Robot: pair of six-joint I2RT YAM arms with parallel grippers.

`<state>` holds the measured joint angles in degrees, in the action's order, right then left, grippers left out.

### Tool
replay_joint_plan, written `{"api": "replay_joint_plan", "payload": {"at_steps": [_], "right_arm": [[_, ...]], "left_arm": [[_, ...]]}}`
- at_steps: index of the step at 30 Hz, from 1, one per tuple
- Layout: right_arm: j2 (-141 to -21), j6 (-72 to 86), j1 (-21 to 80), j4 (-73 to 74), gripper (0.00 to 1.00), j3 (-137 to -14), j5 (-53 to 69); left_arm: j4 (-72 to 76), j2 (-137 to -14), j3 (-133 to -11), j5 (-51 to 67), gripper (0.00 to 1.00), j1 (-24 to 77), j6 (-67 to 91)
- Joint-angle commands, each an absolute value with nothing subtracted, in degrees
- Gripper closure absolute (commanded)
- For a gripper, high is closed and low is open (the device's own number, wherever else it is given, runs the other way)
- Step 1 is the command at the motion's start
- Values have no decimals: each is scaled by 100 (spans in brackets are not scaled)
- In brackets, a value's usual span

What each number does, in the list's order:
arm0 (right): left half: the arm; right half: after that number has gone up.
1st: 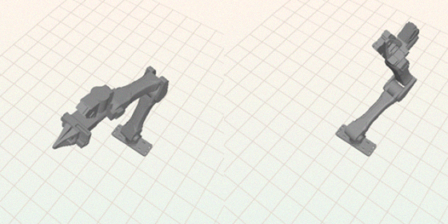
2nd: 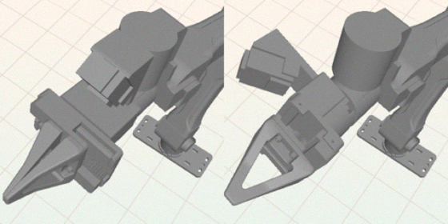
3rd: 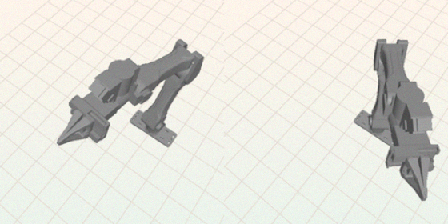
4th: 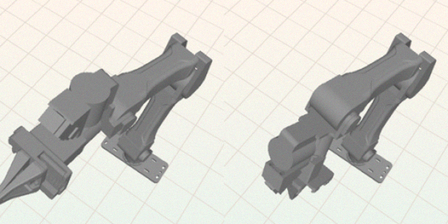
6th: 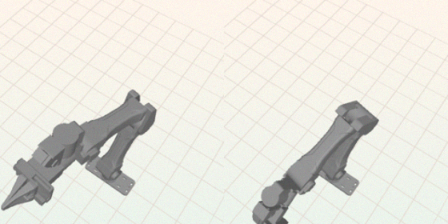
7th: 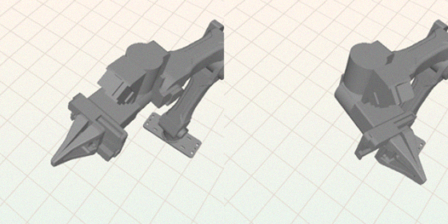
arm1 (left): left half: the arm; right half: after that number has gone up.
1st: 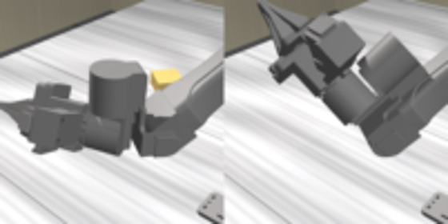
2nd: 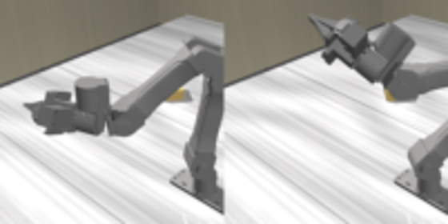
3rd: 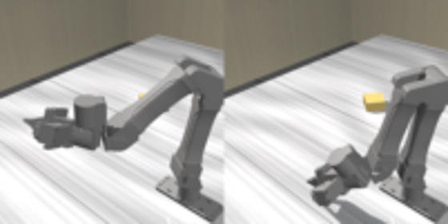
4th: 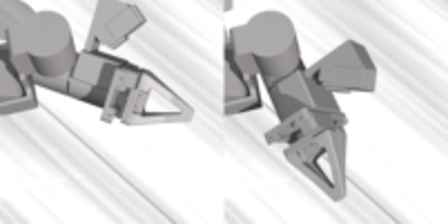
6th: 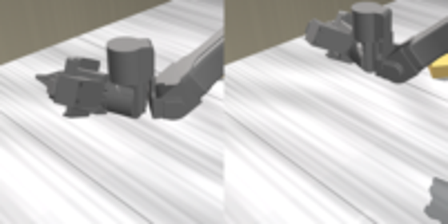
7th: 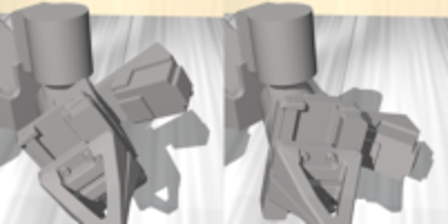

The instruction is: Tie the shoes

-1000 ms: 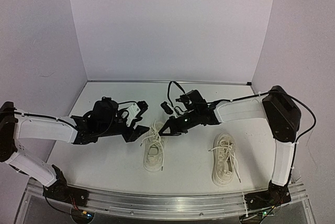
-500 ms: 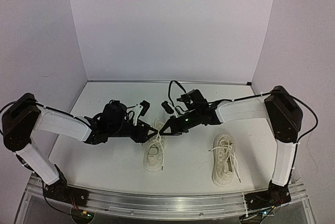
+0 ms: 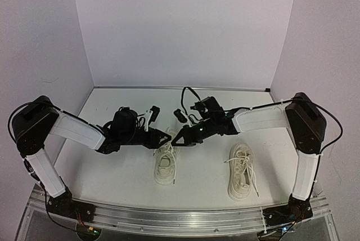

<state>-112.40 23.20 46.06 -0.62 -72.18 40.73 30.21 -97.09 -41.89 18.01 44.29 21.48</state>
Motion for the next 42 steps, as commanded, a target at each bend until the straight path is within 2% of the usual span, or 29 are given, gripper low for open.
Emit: {"api": "replay_joint_plan", "payload": {"at_steps": [1, 4, 9, 12, 42], "right_arm": [[-10920, 2301, 4662, -307, 100, -7162, 4047], [-10917, 2303, 4663, -312, 100, -7157, 4040], [-10792, 2311, 4662, -310, 100, -7034, 3979], [-10660, 2328, 4664, -310, 100, -6880, 3929], [-10151, 2669, 4918, -770, 100, -5732, 4022]], "left_arm": [[3542, -9827, -4404, 2146, 54, 4386, 2407], [3627, -9867, -4411, 2227, 63, 4383, 2453], [3647, -9798, -4367, 2193, 91, 4302, 2476], [3570, -9747, -4352, 2143, 100, 4240, 2464], [2836, -9851, -4565, 1695, 100, 3952, 2137]]}}
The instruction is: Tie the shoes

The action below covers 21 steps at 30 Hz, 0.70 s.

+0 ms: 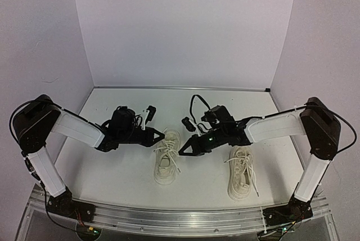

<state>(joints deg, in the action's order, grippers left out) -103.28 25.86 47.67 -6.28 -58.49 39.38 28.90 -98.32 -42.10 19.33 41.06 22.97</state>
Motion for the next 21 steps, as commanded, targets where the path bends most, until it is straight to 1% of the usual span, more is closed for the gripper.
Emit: {"api": "replay_joint_plan", "payload": {"at_steps": [1, 21], "right_arm": [[-10168, 2675, 4944, -778, 100, -5725, 4018], [-10101, 2765, 5135, -835, 100, -5288, 3990]], "left_arm": [[2785, -9875, -4598, 1689, 100, 3944, 2113], [2618, -10257, -4897, 1860, 100, 3736, 1979]]}}
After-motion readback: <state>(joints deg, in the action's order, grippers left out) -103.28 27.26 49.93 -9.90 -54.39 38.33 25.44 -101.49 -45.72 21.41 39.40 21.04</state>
